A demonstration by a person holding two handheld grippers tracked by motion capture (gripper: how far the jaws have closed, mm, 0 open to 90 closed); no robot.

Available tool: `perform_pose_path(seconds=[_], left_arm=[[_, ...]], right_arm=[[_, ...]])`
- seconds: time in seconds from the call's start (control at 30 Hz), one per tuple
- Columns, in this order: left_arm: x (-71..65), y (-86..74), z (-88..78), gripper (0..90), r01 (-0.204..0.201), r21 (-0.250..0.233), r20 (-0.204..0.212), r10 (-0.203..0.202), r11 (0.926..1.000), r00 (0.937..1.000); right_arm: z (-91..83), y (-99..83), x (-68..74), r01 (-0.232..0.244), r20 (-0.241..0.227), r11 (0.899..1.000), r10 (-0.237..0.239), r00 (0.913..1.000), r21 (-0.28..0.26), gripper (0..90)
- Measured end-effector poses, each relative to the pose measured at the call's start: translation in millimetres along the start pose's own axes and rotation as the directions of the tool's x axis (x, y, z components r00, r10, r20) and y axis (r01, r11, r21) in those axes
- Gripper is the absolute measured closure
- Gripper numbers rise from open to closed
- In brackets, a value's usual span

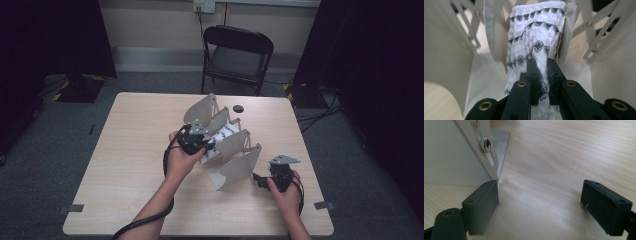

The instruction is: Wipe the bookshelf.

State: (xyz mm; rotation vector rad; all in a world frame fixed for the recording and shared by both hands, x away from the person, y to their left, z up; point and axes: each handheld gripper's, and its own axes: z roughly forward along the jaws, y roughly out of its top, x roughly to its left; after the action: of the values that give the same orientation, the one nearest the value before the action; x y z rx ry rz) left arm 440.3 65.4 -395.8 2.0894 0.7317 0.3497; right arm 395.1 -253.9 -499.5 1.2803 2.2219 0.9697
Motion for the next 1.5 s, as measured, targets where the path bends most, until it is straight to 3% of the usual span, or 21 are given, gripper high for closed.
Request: perform_pose_path(seconds=[0.13, 0.2, 0.53, 0.9, 1.17, 1.27, 1.5], left_arm=[[-2.8, 14.9, -2.2, 83.0, -0.042, -0.005, 0.019, 0.042, 0.9991, 0.9989], [-2.8, 13.6, 0.8, 83.0, -0.038, 0.009, 0.024, 0.038, 0.9992, 0.9990], [-2.6, -20.4, 25.0, 83.0, -0.015, 0.082, 0.065, 0.009, 0.9965, 0.9979], [-3.5, -45.2, 33.7, 83.0, 0.023, 0.106, 0.083, -0.032, 0.9941, 0.9960], [-1.6, -31.6, 20.0, 83.0, 0.014, 0.065, 0.083, -0.020, 0.9978, 0.9963], [-2.9, -16.8, 6.1, 83.0, 0.010, 0.011, 0.082, -0.011, 0.9999, 0.9966], [-3.2, -1.0, -4.6, 83.0, -0.009, -0.021, 0.074, 0.010, 0.9997, 0.9972]], right_arm=[[0.0, 0.0, 0.0, 0.000, 0.000, 1.000, 0.000, 1.0000, 0.000, 14.1], [0.0, 0.0, 0.0, 0.000, 0.000, 1.000, 0.000, 1.0000, 0.000, 14.1], [0.1, 0.1, -0.1, 0.000, -0.001, 1.000, 0.000, 1.0000, 0.000, 14.1], [0.1, 0.1, 0.0, 0.001, -0.001, 1.000, -0.001, 1.0000, 0.000, 14.1], [0.1, 0.1, 0.0, 0.001, -0.001, 1.000, -0.001, 1.0000, 0.000, 14.1], [0.1, 0.1, 0.0, 0.001, -0.001, 1.000, -0.001, 1.0000, 0.000, 14.1], [0.3, 0.2, 0.0, 0.003, 0.000, 1.000, -0.003, 1.0000, -0.001, 14.1]])
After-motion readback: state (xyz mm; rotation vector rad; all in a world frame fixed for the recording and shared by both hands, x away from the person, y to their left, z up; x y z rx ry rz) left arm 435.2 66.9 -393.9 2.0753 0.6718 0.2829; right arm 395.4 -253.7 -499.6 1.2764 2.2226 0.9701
